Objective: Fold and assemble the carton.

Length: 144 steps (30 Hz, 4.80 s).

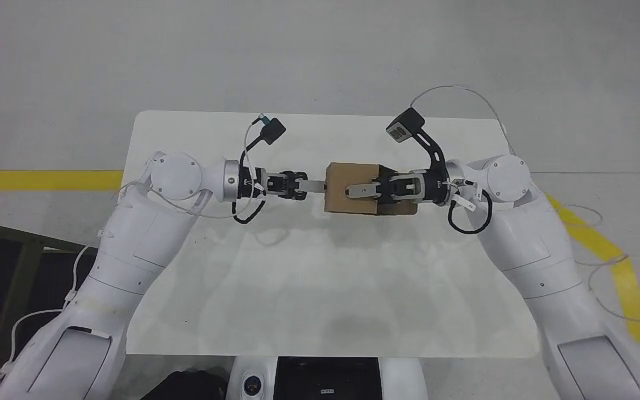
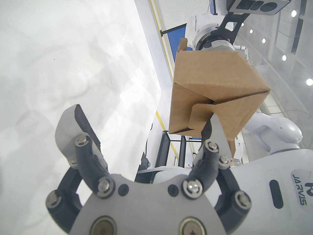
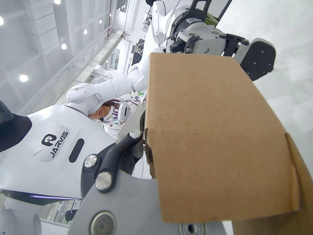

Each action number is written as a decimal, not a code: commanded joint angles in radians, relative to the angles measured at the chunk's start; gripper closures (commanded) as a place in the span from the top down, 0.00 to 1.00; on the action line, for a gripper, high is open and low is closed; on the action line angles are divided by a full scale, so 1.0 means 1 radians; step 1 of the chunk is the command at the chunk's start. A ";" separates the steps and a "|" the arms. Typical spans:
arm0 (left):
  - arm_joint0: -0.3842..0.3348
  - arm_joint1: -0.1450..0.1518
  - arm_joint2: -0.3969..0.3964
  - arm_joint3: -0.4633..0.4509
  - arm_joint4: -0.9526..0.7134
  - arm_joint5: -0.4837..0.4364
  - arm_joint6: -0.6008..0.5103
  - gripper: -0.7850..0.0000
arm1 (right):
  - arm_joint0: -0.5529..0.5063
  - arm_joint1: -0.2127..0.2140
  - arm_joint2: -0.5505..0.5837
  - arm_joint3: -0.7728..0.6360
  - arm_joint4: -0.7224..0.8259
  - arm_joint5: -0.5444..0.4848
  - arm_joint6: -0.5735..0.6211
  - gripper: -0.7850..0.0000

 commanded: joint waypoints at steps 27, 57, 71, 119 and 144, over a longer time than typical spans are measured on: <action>-0.015 -0.015 0.030 0.010 -0.054 -0.014 -0.018 1.00 | 0.027 -0.036 -0.046 0.061 0.101 -0.052 0.043 0.00; 0.078 0.037 -0.136 -0.098 0.365 -0.359 0.191 1.00 | 0.040 -0.062 -0.126 0.266 -0.106 0.026 -0.036 0.00; 0.199 0.063 -0.192 -0.229 0.981 -0.542 0.514 1.00 | 0.086 -0.127 -0.238 0.440 -0.150 -0.043 -0.111 0.36; 0.279 0.046 -0.025 -0.280 1.738 -0.557 1.140 1.00 | -0.209 0.052 0.178 -0.044 -0.369 0.126 -0.031 1.00; 0.099 -0.035 0.207 -0.119 1.793 -0.540 1.138 1.00 | -0.425 0.102 0.335 -0.318 -0.376 0.225 -0.080 1.00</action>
